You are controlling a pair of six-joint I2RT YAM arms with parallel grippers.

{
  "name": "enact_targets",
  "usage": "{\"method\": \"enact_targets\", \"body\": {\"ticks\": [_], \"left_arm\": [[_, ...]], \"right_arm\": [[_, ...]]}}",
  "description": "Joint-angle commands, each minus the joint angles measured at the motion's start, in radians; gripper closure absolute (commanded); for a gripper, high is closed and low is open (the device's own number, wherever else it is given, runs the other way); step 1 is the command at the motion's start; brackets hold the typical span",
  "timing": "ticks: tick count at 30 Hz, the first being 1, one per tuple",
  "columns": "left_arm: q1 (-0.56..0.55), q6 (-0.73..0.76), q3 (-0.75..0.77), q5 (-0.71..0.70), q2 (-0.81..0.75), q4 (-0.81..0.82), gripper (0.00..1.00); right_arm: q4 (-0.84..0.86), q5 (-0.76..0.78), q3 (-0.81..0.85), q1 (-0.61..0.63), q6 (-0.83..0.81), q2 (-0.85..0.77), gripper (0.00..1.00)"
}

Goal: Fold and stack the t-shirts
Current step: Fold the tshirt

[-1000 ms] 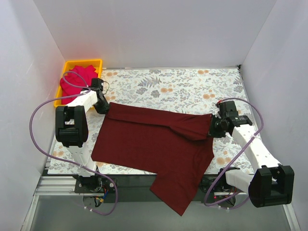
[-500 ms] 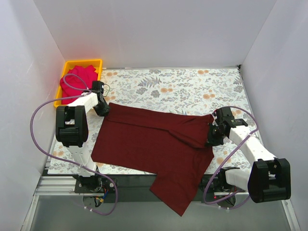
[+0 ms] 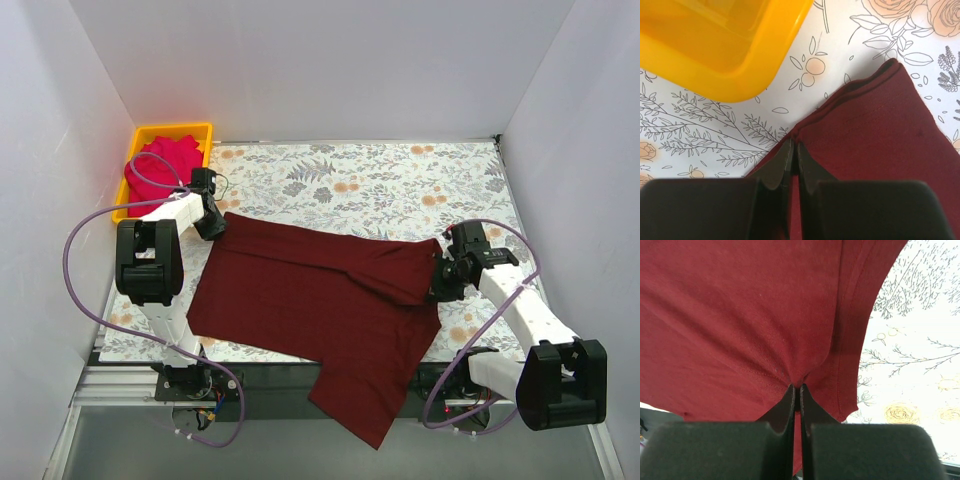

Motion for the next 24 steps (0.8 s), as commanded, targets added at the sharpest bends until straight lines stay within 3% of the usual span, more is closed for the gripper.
{"method": "enact_targets", "body": {"ticks": [1,10,12,14,16,18,20,21,24], "left_arm": [[0.008,0.028,0.004,-0.073,-0.057,0.053,1.00],[0.008,0.014,0.000,-0.107,0.007,0.036,1.00],[0.008,0.010,0.001,-0.113,0.015,0.031,1.00],[0.008,0.007,0.000,-0.121,0.009,0.030,0.99],[0.008,0.008,0.000,-0.130,-0.017,0.031,0.92],[0.008,0.011,0.001,-0.130,-0.036,0.033,0.84],[0.007,0.014,0.004,-0.126,-0.071,0.031,0.78],[0.005,0.019,0.010,-0.119,-0.086,0.031,0.69],[-0.009,0.022,0.021,-0.092,-0.152,0.024,0.50]], "right_arm": [[-0.055,0.013,0.070,0.002,0.007,-0.032,0.98],[-0.043,-0.064,-0.038,0.003,-0.003,-0.015,0.96],[-0.027,-0.081,-0.062,0.002,-0.011,-0.005,0.92],[-0.019,-0.101,-0.061,0.002,-0.032,0.006,0.78],[-0.016,-0.095,-0.016,0.000,-0.048,0.000,0.56],[-0.009,-0.058,0.019,-0.003,-0.054,-0.012,0.45],[0.016,-0.032,0.077,-0.023,-0.068,-0.020,0.38],[0.030,-0.024,0.096,-0.035,-0.072,-0.020,0.34],[0.181,-0.054,0.125,-0.119,-0.040,0.000,0.35]]}}
